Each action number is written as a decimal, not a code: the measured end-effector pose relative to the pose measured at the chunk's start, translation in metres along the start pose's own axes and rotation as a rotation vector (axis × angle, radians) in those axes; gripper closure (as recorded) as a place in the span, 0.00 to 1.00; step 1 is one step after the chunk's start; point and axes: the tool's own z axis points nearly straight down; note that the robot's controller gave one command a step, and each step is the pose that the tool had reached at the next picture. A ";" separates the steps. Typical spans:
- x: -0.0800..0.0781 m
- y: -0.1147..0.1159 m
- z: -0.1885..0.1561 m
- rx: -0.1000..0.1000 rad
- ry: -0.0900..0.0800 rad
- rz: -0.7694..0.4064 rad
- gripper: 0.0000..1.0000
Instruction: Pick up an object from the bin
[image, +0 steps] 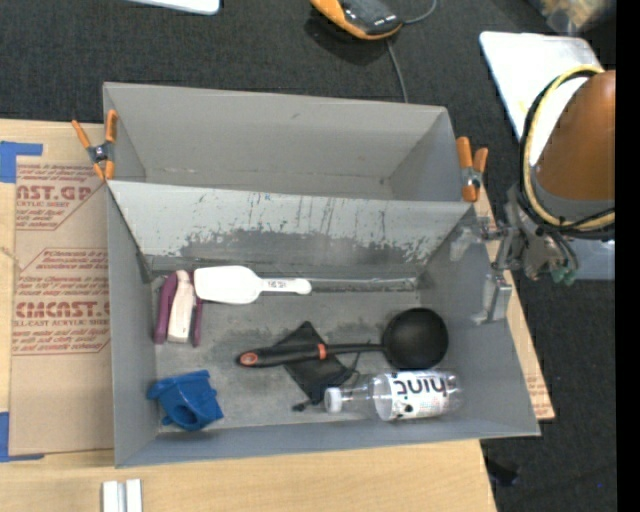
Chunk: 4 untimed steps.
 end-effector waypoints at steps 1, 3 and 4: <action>-0.001 0.001 -0.005 0.002 -0.008 -0.002 0.00; 0.000 0.028 0.078 0.006 -0.022 0.017 0.00; 0.004 0.028 0.105 -0.001 -0.004 0.160 0.00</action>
Offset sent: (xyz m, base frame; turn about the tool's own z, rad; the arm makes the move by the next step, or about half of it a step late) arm 0.0047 0.0204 -0.0781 0.0149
